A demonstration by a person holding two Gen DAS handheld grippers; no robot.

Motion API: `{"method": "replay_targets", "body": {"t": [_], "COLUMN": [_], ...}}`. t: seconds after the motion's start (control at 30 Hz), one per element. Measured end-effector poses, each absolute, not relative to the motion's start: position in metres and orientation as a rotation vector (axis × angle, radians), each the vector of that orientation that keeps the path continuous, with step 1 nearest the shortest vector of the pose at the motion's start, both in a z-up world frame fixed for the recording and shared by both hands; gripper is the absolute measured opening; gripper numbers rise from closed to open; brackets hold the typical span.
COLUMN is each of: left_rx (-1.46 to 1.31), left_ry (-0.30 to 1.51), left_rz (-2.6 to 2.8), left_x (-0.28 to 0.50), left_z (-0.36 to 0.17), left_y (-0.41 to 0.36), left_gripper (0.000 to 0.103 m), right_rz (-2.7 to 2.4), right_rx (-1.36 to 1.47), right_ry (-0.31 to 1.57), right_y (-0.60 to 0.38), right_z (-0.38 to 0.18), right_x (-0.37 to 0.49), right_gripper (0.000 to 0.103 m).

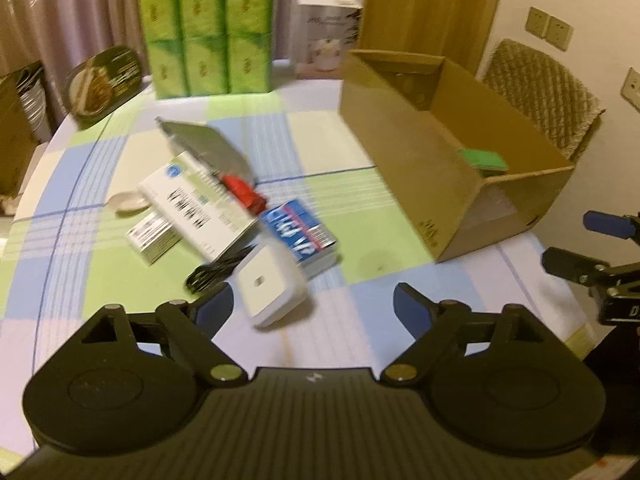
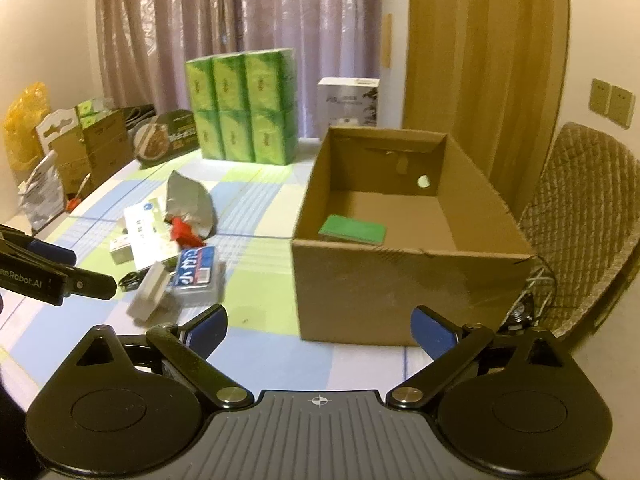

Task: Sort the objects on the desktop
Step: 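Move both open tools back over the remaining table objects, then grasp the white square night light with the left tool while the right tool grasps the blue floss box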

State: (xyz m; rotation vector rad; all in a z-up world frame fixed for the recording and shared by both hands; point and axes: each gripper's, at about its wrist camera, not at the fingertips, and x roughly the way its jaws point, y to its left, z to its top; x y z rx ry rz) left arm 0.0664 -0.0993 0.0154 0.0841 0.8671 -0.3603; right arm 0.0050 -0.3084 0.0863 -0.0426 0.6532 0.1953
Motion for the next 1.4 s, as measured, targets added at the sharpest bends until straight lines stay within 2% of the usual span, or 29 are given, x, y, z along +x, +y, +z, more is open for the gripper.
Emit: {"method": "replay_targets", "body": {"t": [0.47, 0.73, 1.2, 1.4], "left_rx": [0.092, -0.086, -0.191, -0.223], "left_ry": [0.905, 0.956, 0.989, 1.016], "left_rz": [-0.288, -0.319, -0.343, -0.366], "left_x": [0.064, 0.075, 0.104, 0.12], "left_z": [-0.002, -0.015, -0.039, -0.054], "left_y": [-0.044, -0.025, -0.026, -0.032], "left_gripper": [0.088, 0.088, 0.087, 0.084], "right_rz": [0.303, 0.342, 0.392, 0.407], "right_rx": [-0.079, -0.108, -0.148, -0.145], "right_ry": [0.719, 0.745, 0.777, 0.788], "right_y": [-0.268, -0.248, -0.221, -0.217], "right_z": [0.065, 0.054, 0.022, 0.011], "right_x": [0.01, 0.019, 0.047, 0.058], "right_gripper": [0.096, 0.096, 0.096, 0.095]}}
